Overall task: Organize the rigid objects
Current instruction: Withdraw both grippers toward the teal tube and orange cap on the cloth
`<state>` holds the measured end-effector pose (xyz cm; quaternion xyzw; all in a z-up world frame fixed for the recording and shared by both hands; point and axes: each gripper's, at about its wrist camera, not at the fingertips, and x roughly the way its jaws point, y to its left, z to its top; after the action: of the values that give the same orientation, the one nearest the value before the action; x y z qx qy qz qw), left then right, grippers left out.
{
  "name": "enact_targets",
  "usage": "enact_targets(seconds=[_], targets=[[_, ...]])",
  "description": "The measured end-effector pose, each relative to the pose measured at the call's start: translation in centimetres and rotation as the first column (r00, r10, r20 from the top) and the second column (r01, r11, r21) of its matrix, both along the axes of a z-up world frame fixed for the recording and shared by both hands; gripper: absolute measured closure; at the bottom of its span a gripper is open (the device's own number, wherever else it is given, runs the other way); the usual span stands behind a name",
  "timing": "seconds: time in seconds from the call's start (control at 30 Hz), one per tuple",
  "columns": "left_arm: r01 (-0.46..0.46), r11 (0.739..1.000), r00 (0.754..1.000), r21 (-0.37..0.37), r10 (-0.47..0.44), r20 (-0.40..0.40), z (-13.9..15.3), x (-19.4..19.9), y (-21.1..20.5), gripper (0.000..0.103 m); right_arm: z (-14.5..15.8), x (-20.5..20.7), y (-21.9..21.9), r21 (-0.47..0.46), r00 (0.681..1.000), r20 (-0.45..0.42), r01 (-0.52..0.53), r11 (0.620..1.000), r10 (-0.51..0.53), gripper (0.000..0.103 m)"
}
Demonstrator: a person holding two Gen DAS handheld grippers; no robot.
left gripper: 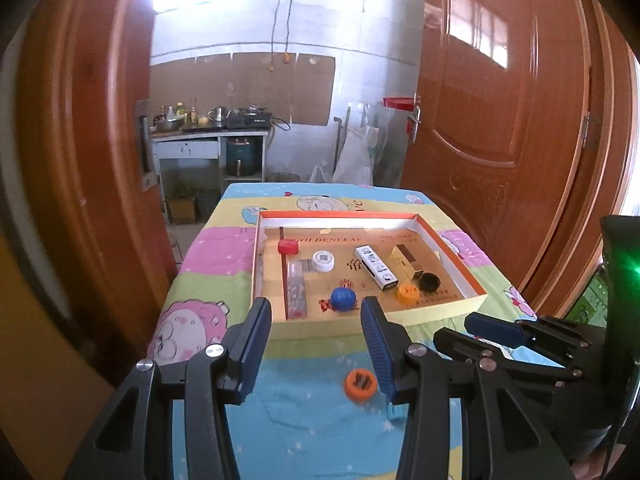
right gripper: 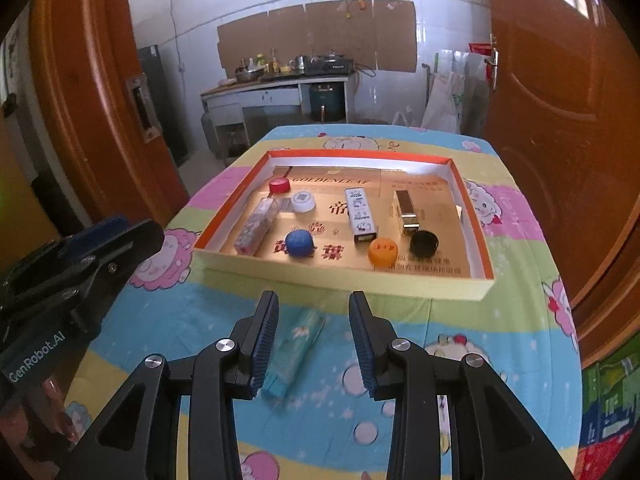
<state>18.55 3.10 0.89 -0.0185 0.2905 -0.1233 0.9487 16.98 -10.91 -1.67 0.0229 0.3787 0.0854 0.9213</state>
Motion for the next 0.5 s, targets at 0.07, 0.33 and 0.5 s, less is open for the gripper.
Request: enact_targets(seconds=[0.07,0.33,0.5], targets=[[-0.007,1.0,1.0,-0.021,0.007,0.002,-0.3,-0.8,0.5,0.056,-0.3,-0.9,-0.1,0.005,1.0,0.006,0.008,1.0,-0.008,0.065],[-0.036,0.99,0.999,-0.138,0.036,-0.009,-3.3,-1.2,2.0,0.056,-3.5,-0.7,-0.4,0.052,0.998,-0.042,0.048,0.998,-0.046,0.065],[-0.062,0.993,0.998,-0.097,0.063,0.005,-4.3,-0.7,1.7,0.056,-4.4,0.5,0.1,0.042,0.996,-0.072,0.058,0.997,-0.055,0.065]])
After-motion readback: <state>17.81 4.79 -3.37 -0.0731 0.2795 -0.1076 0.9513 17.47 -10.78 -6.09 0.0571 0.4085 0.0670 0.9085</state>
